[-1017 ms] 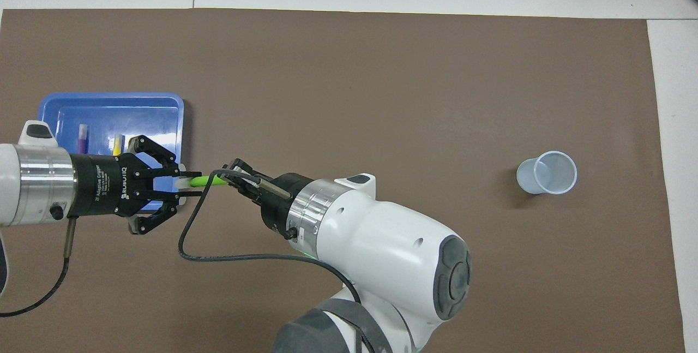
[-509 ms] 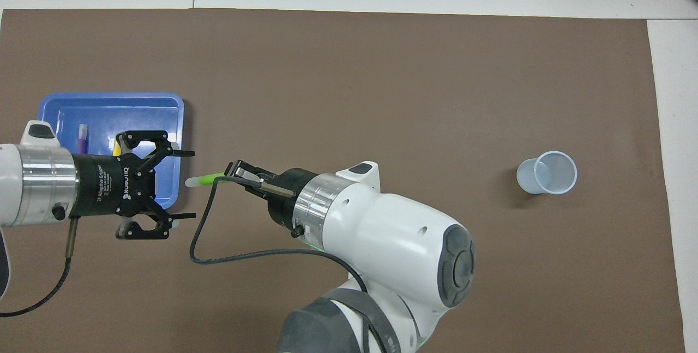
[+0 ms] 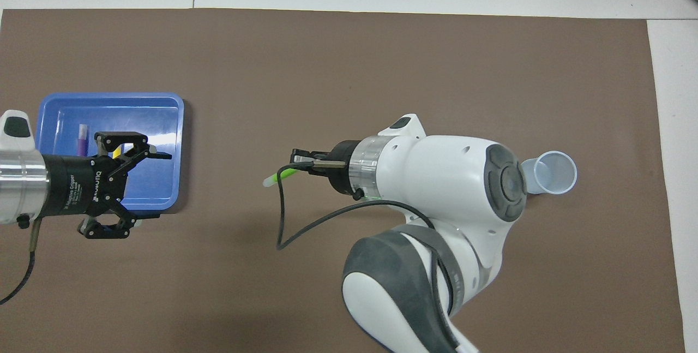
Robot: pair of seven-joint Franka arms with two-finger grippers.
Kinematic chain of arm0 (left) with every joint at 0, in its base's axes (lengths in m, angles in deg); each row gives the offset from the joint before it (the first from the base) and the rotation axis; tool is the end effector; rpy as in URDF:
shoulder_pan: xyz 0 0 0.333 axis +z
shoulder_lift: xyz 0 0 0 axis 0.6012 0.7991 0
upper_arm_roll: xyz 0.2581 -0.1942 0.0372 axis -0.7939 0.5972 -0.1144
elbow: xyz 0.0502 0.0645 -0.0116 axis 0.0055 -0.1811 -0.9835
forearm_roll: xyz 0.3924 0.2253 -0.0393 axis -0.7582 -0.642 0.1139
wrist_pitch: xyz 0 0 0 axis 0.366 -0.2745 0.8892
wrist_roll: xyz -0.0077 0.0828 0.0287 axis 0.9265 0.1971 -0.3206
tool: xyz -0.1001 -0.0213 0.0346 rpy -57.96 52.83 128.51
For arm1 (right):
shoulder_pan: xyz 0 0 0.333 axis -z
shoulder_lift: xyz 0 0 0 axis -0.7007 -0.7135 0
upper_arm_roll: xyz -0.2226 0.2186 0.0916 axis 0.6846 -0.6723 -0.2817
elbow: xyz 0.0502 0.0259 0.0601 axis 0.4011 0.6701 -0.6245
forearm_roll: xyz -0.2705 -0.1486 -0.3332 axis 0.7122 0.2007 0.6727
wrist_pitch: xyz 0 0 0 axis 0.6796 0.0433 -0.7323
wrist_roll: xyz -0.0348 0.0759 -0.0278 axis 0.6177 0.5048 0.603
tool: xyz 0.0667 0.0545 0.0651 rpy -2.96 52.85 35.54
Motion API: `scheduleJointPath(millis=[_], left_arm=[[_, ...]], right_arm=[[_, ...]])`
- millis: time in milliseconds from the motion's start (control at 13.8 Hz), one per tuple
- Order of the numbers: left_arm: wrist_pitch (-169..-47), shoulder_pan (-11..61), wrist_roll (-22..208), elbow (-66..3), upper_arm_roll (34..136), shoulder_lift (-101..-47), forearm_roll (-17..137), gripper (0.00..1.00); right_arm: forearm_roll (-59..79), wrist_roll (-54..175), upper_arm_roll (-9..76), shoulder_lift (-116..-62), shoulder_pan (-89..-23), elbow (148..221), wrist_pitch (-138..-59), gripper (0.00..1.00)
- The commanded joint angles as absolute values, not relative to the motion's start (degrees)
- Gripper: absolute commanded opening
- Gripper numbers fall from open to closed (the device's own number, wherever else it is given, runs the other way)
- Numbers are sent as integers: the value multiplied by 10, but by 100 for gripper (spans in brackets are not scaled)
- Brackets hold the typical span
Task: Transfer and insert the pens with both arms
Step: 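Carry the green pen into the white cup with the right gripper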
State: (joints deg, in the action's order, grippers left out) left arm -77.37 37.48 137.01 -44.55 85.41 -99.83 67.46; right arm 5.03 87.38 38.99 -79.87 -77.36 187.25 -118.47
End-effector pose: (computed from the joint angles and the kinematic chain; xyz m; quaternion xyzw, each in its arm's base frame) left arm 0.5300 -0.0717 0.5265 0.8073 0.5288 -0.1272 0.2292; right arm 0.5630 0.3923 0.4892 -0.9457 0.0447 -0.0673 0.3148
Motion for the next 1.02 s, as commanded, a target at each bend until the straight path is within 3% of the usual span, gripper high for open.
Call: scheduleJointPath(millis=[0, 509, 945], left_arm=[[-756, 391, 1243, -457, 855, -1014, 622, 100], [-778, 439, 980, -454, 855, -1000, 500, 100], [-837, 459, 818, -449, 854, -941, 423, 98]], right_arm=[[132, 783, 383, -769, -704, 1880, -1080, 0], [341, 475, 384, -732, -544, 1877, -877, 0], [471, 284, 383, -724, -455, 1897, -867, 0]])
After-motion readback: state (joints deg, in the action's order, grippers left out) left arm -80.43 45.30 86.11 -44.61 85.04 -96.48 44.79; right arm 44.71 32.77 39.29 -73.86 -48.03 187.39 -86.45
